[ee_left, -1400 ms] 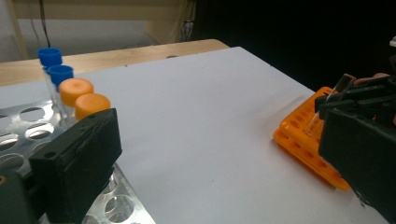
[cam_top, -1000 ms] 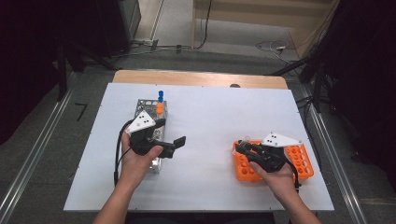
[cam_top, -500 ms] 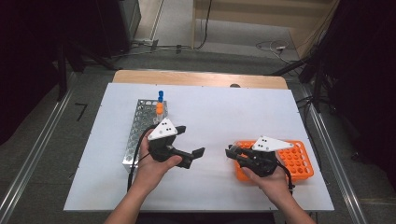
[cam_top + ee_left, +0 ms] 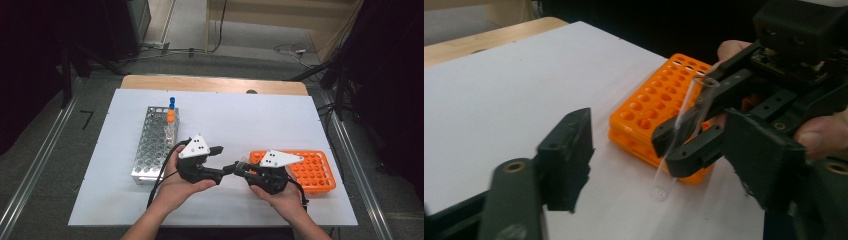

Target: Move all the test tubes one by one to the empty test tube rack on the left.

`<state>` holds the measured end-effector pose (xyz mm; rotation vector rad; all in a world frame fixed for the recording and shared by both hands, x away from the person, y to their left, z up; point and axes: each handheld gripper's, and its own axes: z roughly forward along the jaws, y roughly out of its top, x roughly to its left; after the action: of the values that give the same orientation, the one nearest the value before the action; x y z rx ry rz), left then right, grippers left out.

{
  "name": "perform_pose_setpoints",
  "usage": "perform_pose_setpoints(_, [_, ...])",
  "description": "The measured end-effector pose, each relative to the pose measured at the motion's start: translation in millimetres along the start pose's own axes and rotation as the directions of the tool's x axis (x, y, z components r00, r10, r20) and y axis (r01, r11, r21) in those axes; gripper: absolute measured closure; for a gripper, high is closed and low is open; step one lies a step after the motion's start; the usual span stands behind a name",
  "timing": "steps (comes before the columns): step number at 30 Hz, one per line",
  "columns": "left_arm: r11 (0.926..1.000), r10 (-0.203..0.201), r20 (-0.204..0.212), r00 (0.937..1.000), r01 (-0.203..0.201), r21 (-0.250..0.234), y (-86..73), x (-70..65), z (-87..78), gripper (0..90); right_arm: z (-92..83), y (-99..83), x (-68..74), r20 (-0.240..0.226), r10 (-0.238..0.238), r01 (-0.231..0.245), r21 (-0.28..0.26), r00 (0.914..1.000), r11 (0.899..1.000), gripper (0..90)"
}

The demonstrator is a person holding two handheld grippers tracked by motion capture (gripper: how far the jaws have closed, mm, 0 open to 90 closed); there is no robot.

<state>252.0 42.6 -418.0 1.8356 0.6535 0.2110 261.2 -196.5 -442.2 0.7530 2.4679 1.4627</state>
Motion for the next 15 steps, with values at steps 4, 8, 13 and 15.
perform_pose_setpoints(4, [1.0000,0.007,0.029,0.9996,-0.007,-0.001,-0.5,-3.4,4.0,48.1,2.5,0.2,3.1,-0.011,-0.003,0.003,0.011,0.9999,1.000,73.9])
perform_pose_setpoints(8, [1.0000,0.009,0.044,0.9990,-0.009,0.000,-1.2,-4.6,7.2,56.7,4.5,0.7,6.0,-0.020,-0.010,0.010,0.016,0.9997,1.000,73.9])
perform_pose_setpoints(13, [0.9999,0.013,0.062,0.9980,-0.013,-0.001,-1.7,-7.1,10.7,66.3,7.1,1.4,10.2,-0.038,-0.018,0.019,0.024,0.9991,1.000,73.9])
perform_pose_setpoints(15, [0.9999,0.016,0.071,0.9974,-0.016,0.005,-2.0,-7.5,12.0,69.2,7.5,1.6,10.7,-0.042,-0.021,0.022,0.025,0.9989,0.999,73.9])
